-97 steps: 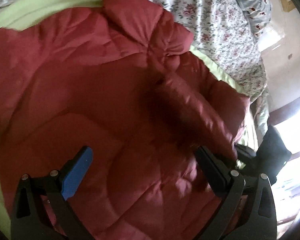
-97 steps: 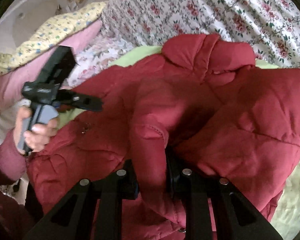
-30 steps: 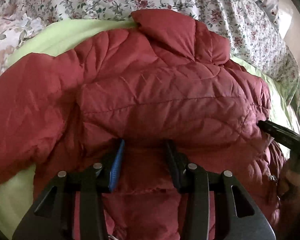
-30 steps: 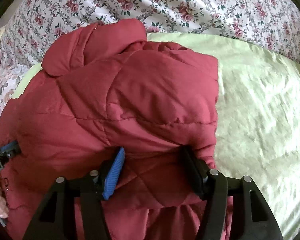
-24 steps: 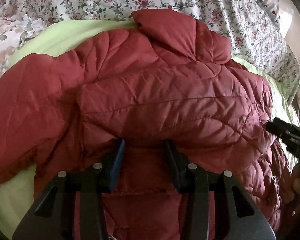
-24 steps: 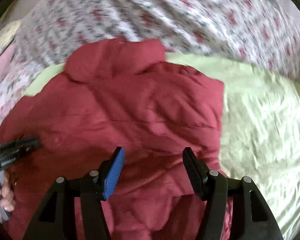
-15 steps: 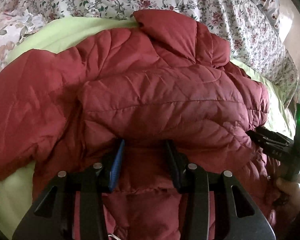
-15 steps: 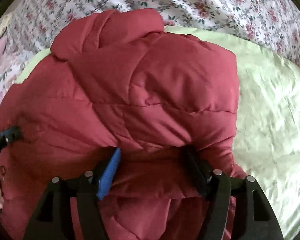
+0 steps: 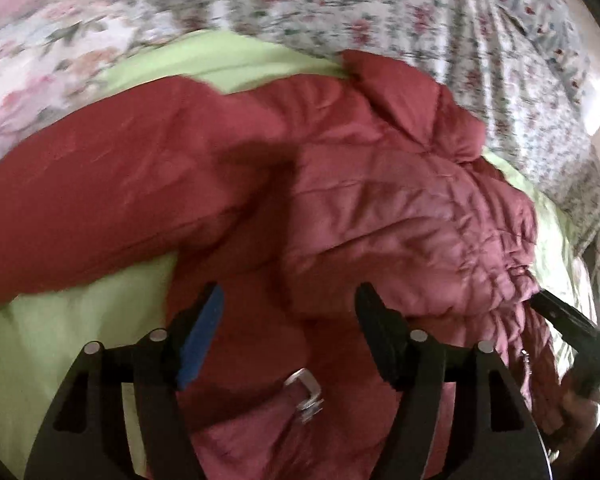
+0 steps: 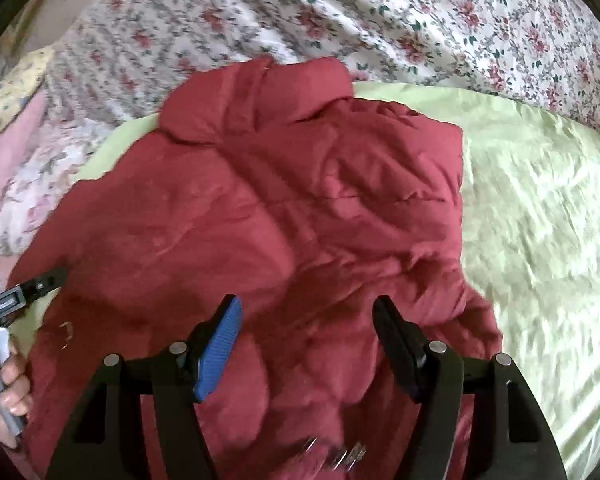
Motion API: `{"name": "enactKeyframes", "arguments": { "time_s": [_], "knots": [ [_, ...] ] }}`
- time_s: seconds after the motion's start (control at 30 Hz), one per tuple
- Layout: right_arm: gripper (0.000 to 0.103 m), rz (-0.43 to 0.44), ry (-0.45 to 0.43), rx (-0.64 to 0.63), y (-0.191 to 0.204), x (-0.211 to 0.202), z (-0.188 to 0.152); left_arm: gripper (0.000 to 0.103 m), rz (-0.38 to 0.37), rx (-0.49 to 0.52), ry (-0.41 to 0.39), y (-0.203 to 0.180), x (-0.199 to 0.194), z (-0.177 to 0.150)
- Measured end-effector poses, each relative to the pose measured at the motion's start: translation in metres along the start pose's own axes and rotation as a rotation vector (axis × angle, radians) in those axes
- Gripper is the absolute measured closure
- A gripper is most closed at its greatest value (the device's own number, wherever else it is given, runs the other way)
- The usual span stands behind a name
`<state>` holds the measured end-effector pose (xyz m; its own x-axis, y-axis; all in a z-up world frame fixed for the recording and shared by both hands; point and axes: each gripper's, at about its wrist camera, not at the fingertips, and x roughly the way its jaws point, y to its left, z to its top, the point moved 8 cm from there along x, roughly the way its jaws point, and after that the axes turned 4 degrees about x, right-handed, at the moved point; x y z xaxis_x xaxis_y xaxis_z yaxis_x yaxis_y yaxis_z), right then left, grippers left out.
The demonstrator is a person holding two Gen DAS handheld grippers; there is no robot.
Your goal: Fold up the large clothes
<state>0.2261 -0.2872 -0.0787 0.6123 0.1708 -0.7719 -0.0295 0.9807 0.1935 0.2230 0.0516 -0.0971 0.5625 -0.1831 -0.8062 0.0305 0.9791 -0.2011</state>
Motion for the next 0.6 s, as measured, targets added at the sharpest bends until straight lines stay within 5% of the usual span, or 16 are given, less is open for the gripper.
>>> {"name": "enactKeyframes", "arguments": {
  "time_s": [0.23, 0.4, 0.6],
  "knots": [
    [0.031, 0.039, 0.036, 0.000, 0.017, -0.017, -0.031, 0.035, -0.010, -0.151, 0.011, 0.050, -0.020, -0.024],
    [0.031, 0.063, 0.055, -0.002, 0.027, -0.025, -0.053, 0.035, -0.059, -0.296, -0.039, 0.090, -0.041, -0.036],
    [0.030, 0.080, 0.057, -0.009, 0.035, -0.035, -0.065, 0.035, -0.029, -0.452, -0.113, 0.151, -0.061, -0.049]
  ]
}}
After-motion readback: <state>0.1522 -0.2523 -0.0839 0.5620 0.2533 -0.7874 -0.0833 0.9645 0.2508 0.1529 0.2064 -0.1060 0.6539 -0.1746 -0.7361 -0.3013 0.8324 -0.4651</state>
